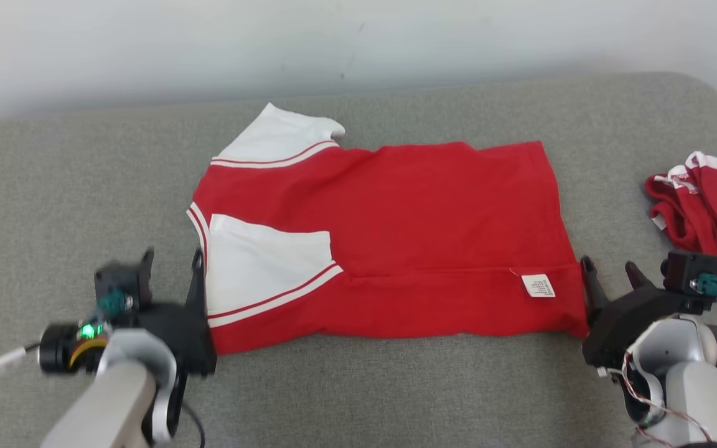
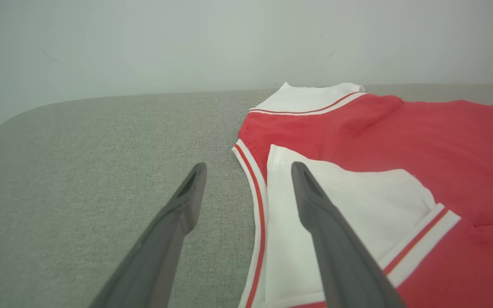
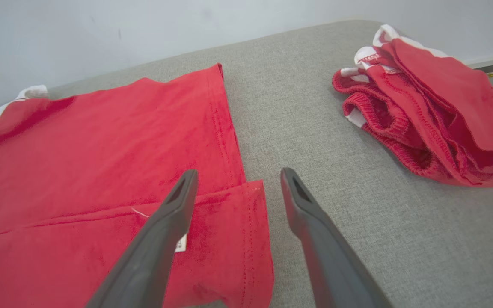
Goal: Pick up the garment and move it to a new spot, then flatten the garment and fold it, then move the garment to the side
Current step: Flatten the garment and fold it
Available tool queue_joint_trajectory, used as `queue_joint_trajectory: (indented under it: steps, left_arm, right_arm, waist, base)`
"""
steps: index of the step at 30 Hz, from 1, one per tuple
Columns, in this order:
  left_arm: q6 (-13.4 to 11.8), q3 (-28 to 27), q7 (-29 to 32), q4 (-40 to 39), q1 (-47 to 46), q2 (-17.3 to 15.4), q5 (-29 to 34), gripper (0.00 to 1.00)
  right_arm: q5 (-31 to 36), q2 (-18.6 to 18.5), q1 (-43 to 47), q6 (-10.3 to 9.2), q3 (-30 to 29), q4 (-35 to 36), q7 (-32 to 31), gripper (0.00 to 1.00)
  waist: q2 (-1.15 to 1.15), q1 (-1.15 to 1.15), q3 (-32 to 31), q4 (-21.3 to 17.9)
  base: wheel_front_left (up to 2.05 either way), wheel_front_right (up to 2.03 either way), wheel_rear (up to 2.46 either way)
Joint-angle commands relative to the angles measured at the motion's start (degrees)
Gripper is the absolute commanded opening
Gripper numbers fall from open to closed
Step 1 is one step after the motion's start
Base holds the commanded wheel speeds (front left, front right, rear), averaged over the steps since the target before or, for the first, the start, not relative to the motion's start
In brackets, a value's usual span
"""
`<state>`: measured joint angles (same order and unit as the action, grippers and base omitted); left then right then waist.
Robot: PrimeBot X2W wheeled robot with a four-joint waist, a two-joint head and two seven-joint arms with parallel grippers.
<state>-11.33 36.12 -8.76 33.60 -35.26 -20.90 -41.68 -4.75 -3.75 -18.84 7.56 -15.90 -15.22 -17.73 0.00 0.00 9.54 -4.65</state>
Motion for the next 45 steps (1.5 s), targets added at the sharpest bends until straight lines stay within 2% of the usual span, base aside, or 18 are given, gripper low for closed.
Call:
queue_joint_trajectory:
  steps: [1, 8, 14, 21, 28, 29, 30, 31, 43, 44, 45]
  left_arm:
    - [-0.97, 0.41, 0.63, -0.82, 2.12, -0.81, 0.46, 1.0]
    - [-6.38, 1.97, 6.4, -8.55, 10.39, -3.59, 0.0, 1.0]
    - [-9.98, 2.27, 10.84, -13.02, 13.56, -4.0, -1.48, 1.0]
    - [-11.29, 1.72, 13.81, -14.04, 14.54, -3.61, -3.42, 1.0]
    - [-10.89, -0.23, 13.22, -11.8, 12.88, -1.87, -5.98, 1.0]
    - [-10.68, -0.48, 13.0, -11.44, 12.68, -1.61, -6.34, 0.7]
    - [-10.39, -0.57, 12.99, -11.05, 12.49, -1.44, -6.39, 0.1]
    - [-9.74, -0.59, 13.39, -10.13, 12.27, -1.08, -6.91, 0.0]
    - [-8.3, -0.56, 12.06, -7.0, 12.77, 0.13, -8.13, 0.0]
    - [-8.13, -0.44, 11.93, -6.94, 12.85, 0.44, -8.22, 0.0]
    - [-8.0, -0.34, 11.7, -6.96, 12.92, 0.79, -8.23, 0.0]
  right_arm:
    - [0.55, 0.13, 1.41, -0.13, -0.16, 1.18, -1.37, 1.0]
    - [0.27, 0.66, 6.66, -0.13, -1.79, 8.5, -7.86, 1.0]
    - [-0.29, 0.91, 8.44, -0.13, -2.27, 9.96, -11.12, 1.0]
    - [0.03, 0.98, 6.48, -0.13, -1.66, 7.55, -11.99, 1.0]
    - [-0.08, 0.99, 4.56, -0.13, -1.69, 4.45, -12.66, 1.0]
    - [0.0, 1.0, 4.32, -0.13, -1.81, 4.07, -12.62, 1.0]
    - [0.16, 1.0, 4.04, -0.13, -1.81, 3.65, -12.61, 1.0]
    - [-0.08, 1.0, 3.28, -0.13, -1.79, 2.6, -12.82, 1.0]
    - [-0.6, 1.12, 0.16, -0.12, -0.92, -4.51, -16.9, 1.0]
    - [-0.89, 1.15, 0.04, -0.12, -0.8, -4.87, -17.39, 0.33]
    - [-1.06, 1.18, 0.01, -0.12, -0.53, -4.96, -17.61, 0.02]
  waist:
    - [0.0, 0.0, -1.32, 0.02]
    - [0.0, 0.0, -2.12, 0.16]
    - [0.0, 0.0, -1.17, 0.09]
    - [0.0, 0.0, 0.75, -0.53]
    - [0.0, 0.0, 2.68, -0.32]
    - [0.0, 0.0, 2.88, -0.21]
    - [0.0, 0.0, 3.03, -0.13]
    - [0.0, 0.0, 3.28, -0.03]
    - [0.0, 0.0, 3.54, 1.18]
    - [0.0, 0.0, 3.47, 1.3]
    - [0.0, 0.0, 3.35, 1.42]
  base:
    - [0.0, 0.0, 0.0]
    - [0.0, 0.0, 0.0]
    - [0.0, 0.0, 0.0]
    - [0.0, 0.0, 0.0]
    - [0.0, 0.0, 0.0]
    - [0.0, 0.0, 0.0]
    - [0.0, 0.0, 0.0]
    - [0.0, 0.0, 0.0]
    - [0.0, 0.0, 0.0]
    - [0.0, 0.0, 0.0]
    - [0.0, 0.0, 0.0]
